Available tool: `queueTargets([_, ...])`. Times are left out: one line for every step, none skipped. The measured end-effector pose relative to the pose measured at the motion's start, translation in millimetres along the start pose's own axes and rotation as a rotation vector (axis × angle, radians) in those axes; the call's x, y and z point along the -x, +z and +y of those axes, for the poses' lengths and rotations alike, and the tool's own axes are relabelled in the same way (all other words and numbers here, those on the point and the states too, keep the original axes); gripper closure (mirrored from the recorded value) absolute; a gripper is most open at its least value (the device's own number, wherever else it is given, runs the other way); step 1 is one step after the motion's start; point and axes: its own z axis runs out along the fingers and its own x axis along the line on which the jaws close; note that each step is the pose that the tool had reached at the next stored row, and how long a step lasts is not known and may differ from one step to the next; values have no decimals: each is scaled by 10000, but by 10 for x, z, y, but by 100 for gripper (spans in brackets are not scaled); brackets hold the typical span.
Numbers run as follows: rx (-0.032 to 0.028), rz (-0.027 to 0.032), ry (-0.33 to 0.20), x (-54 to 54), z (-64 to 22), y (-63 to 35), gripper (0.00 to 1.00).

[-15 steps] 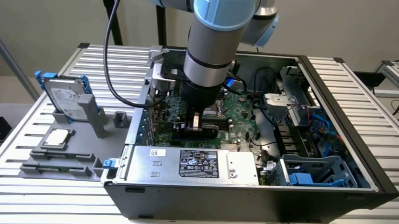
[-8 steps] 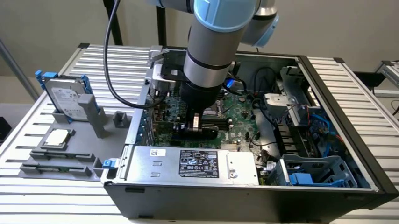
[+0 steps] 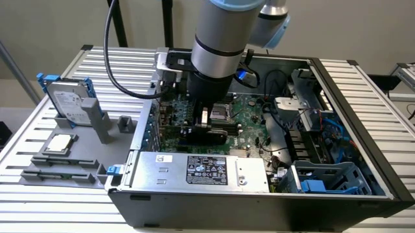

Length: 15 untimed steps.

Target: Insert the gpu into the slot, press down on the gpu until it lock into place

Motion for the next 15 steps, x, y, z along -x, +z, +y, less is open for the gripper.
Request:
queueTargets([0,3,-1,4,5,-40,66])
queueTargets([1,9,-2,8,10,-71,66])
queueTargets([-1,13,-1,15,15,-91,66])
queueTargets([-14,14,-4,26,20,-97,69])
queueTargets([-28,17,-6,38,28,-97,69])
queueTargets([-48,18,-7,55,43,-94,82])
queueTargets([-78,20,-9,72,61,-90,82])
queueTargets([-109,22,-12,86,79,-85,87])
queueTargets([-149,26,-14,99,96,-77,89])
queueTargets([-189,33,-17,107,106,-64,89])
queueTargets([-215,45,-17,108,109,-50,89])
queueTargets([-230,59,-17,108,108,-37,89])
queueTargets([-245,73,-17,108,106,-23,89])
queueTargets([-258,88,-17,108,104,-8,89])
queueTargets([-268,99,-17,107,102,7,89])
